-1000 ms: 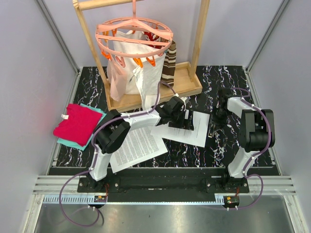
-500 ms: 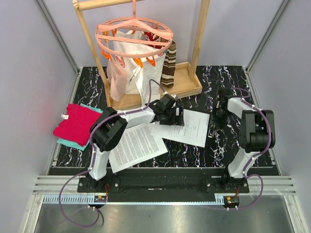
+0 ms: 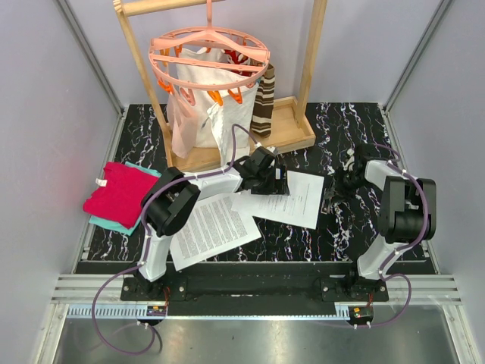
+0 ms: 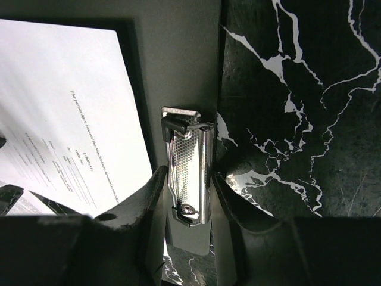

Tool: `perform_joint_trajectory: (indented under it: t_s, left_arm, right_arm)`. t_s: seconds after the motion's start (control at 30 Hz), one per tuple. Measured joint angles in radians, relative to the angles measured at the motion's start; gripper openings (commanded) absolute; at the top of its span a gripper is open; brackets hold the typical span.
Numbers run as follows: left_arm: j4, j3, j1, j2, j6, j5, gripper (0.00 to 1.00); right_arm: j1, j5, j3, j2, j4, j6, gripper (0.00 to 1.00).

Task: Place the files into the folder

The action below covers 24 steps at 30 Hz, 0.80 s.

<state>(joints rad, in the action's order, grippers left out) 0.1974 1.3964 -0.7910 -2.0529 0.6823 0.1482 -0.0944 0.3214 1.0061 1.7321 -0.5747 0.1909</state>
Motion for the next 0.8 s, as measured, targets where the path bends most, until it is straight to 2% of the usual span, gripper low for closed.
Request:
perform_joint_trajectory:
  t_s: [0.27,0.37,0.4,0.5,0.63,0.8]
  left_arm:
    - [0.002,0.035,-0.001,-0.026,0.0,0.003,0.87]
    - [0.002,0.035,-0.003,-0.026,0.0,0.002,0.87]
    - [0.002,0.035,-0.003,-0.026,0.0,0.001,0.87]
    - [-0.001,0.035,-0.005,-0.026,0.004,-0.001,0.87]
    - [-0.01,0.035,-0.013,-0.026,0.021,-0.004,0.87]
    - [-0.012,0.035,-0.037,-0.027,0.044,-0.004,0.87]
  right_arm:
    - [-0.017,0.03,-0.014,-0.006,0.015,0.0,0.0]
    - [-0.01,0.012,-0.014,-0.008,0.013,0.008,0.14]
    - [-0.003,-0.002,-0.012,-0.009,0.009,0.013,0.24]
    - [0.017,-0.042,-0.001,-0.009,-0.008,0.022,0.34]
    - [0.04,-0.089,0.009,-0.009,-0.033,0.037,0.46]
    - [0.079,-0.14,0.027,-0.003,-0.064,0.044,0.53]
